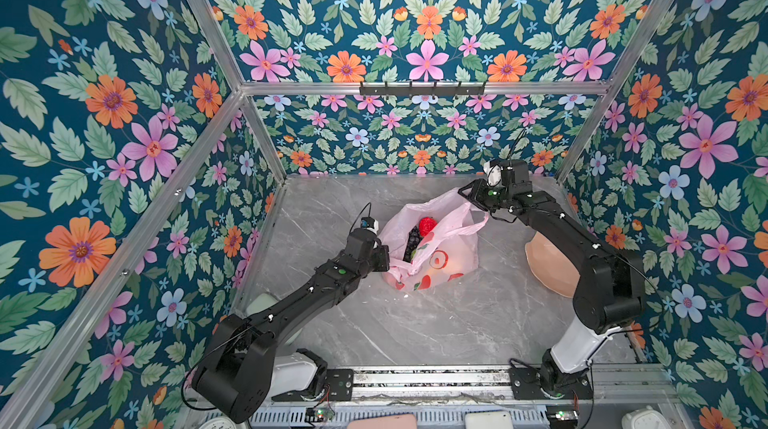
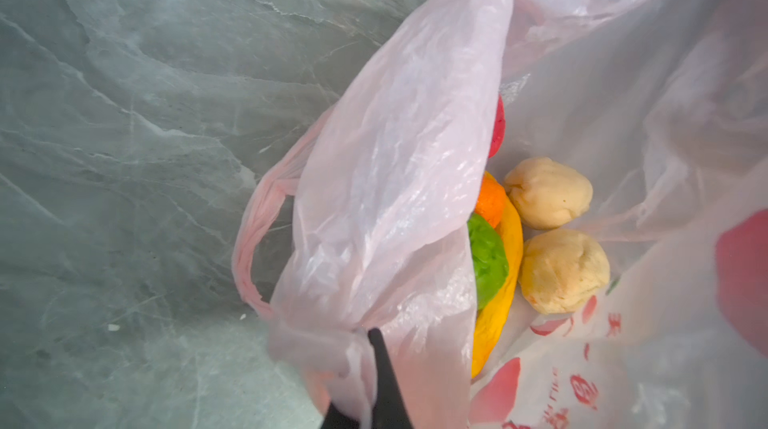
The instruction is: Take the fake fruits out of the plastic bag
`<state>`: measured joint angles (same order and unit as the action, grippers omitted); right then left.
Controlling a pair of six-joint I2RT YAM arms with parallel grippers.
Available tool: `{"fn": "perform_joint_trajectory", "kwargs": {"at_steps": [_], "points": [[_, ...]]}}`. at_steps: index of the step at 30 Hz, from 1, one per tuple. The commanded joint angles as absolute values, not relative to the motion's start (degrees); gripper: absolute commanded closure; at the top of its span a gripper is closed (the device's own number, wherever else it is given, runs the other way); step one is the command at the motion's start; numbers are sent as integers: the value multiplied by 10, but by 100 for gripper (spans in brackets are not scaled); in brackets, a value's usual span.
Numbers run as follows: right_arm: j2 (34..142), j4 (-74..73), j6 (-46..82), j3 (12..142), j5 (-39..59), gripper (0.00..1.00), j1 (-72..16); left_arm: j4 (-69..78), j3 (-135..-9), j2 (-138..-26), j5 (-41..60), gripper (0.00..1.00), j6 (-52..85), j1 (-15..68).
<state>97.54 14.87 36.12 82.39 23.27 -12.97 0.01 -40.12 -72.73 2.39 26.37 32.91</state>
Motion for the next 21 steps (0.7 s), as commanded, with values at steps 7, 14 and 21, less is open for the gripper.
{"fn": "perform_joint_trajectory", "kwargs": {"at_steps": [7, 14, 21], "points": [[904, 413, 278, 895, -106, 4, -230, 23, -402, -728, -38, 100, 252, 365], [975, 464, 306, 962, -158, 3, -330, 31, -403, -727, -63, 100, 250, 386], [1060, 503, 309, 1013, -165, 5, -357, 25, -403, -724, -79, 98, 250, 397]]}}
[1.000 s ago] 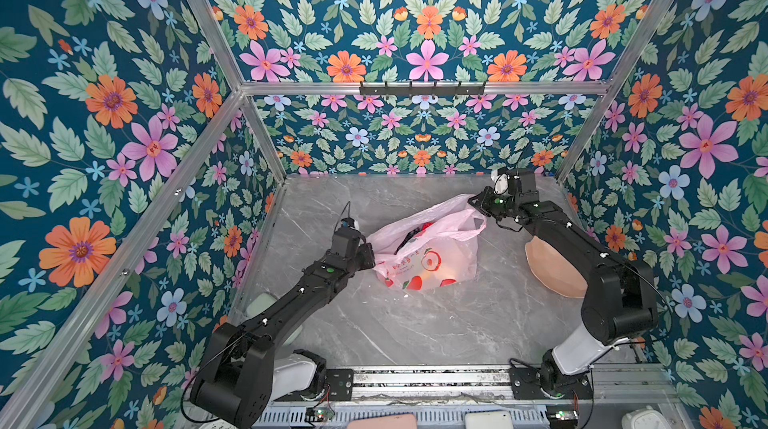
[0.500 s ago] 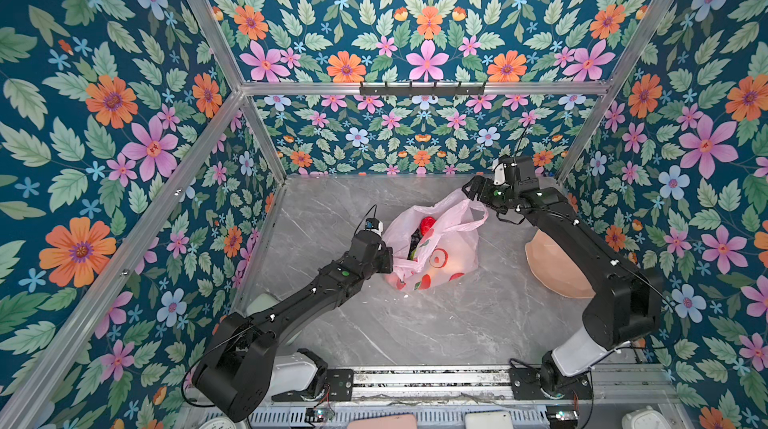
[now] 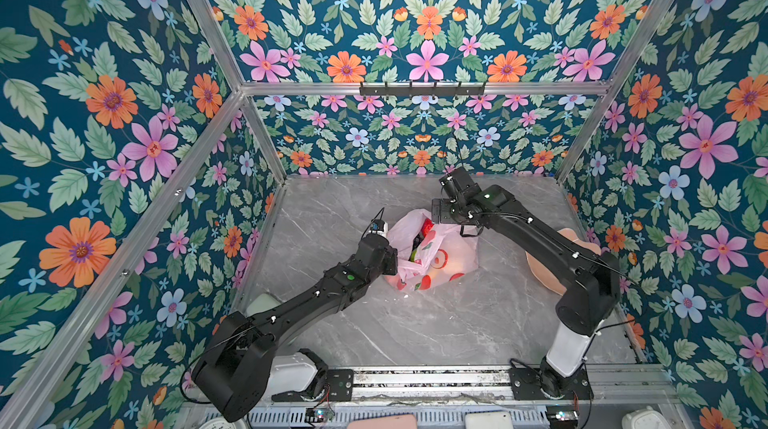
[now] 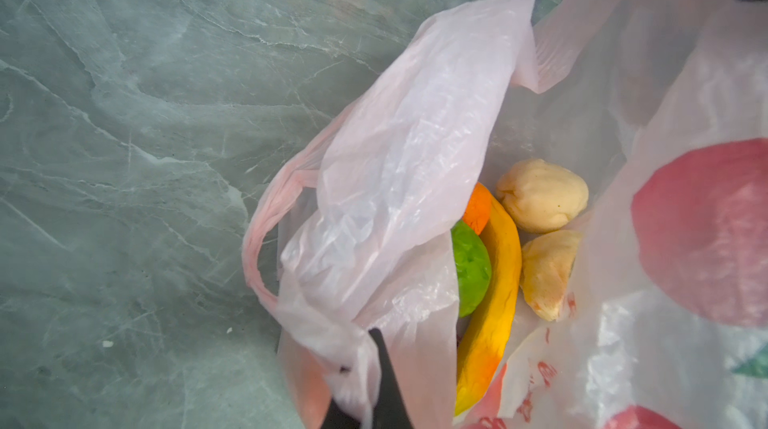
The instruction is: Take the fake fruits out of the plastic bag
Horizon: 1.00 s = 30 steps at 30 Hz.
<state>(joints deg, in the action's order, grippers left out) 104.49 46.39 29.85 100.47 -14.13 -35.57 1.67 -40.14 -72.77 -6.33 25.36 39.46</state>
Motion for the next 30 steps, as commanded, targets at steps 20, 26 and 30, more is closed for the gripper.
{"fn": "perform_joint_trajectory", "kwargs": {"at_steps": [20, 26, 30], "points": [[812, 5, 413, 489, 230, 100, -181, 84, -342, -749, -46, 77, 363, 378], [774, -1, 395, 458, 197, 100, -180, -67, -388, -699, -84, 33, 297, 375], [769, 12, 379, 462, 192, 100, -180, -192, -477, -697, -119, 15, 243, 374]]}}
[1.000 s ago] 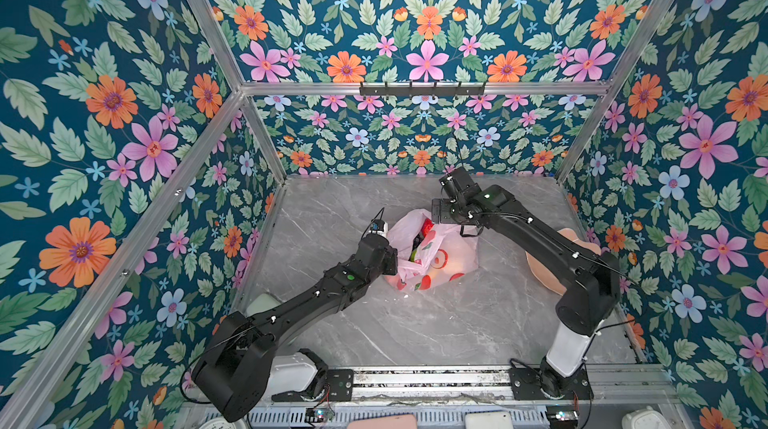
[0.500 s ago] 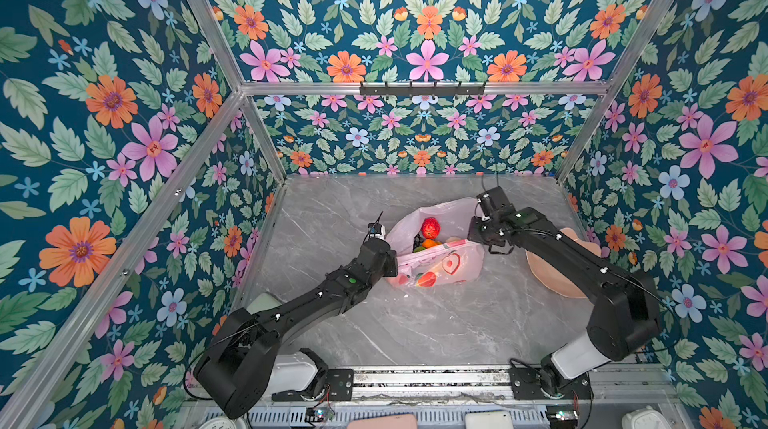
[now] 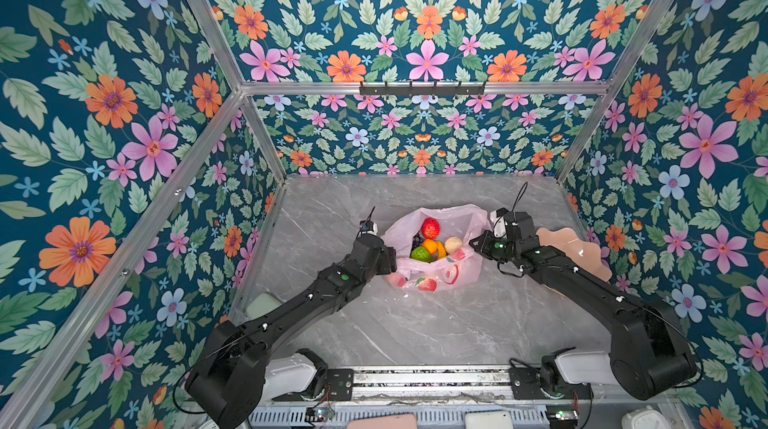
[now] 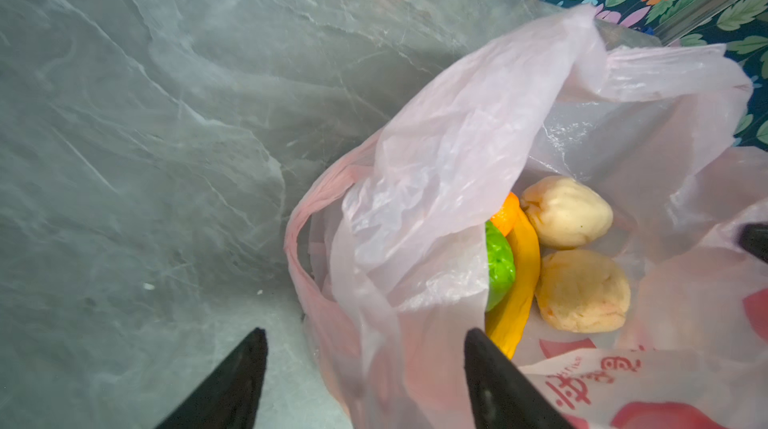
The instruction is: Take the fake fruits out of the plastic bag
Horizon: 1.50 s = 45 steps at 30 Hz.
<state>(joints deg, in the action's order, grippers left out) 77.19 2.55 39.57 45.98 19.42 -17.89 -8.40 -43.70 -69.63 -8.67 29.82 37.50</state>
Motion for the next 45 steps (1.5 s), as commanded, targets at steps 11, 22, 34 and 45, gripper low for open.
{"fn": "perform_joint_trajectory", "kwargs": {"at_steps": [11, 22, 34, 45], "points": [[750, 37, 344, 473, 156, 100, -206, -393, -824, -896, -171, 8, 182, 398], [731, 50, 326, 485, 124, 100, -220, -512, -938, -1096, -266, 4, 226, 456], [734, 29, 318, 466, 125, 100, -169, -345, -791, -1028, -106, 100, 275, 300], [800, -110, 316, 455, 226, 100, -152, -124, -682, -947, 141, 100, 326, 209]]}}
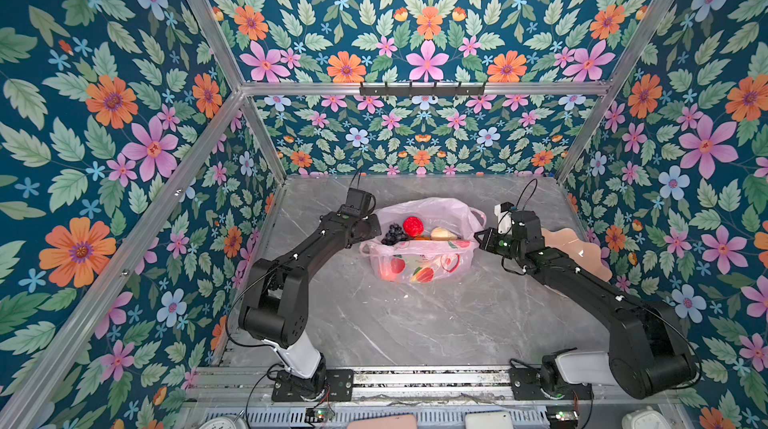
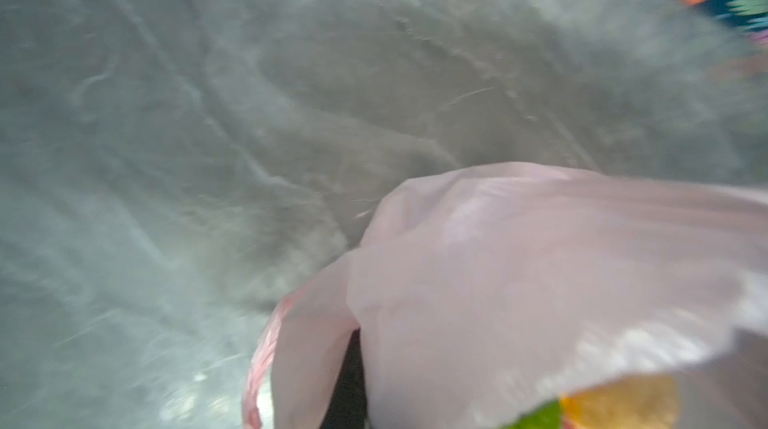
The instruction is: Take the fake fruits out of the plastic bag
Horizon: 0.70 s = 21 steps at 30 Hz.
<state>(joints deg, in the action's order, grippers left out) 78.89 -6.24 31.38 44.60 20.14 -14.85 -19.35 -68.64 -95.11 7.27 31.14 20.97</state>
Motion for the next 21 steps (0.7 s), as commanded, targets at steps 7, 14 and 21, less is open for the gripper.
{"fn": "perform_joint_trajectory", "kwargs": {"at_steps": [7, 14, 21], "points": [[796, 94, 213, 540, 52, 35, -214, -133, -691, -932, 104, 100, 290, 222], [804, 276, 134, 669, -110, 9, -245, -132, -686, -913, 85, 100, 268, 227], [956, 363, 59, 823, -235, 5, -320, -128, -686, -910, 87, 100, 268, 230]]}}
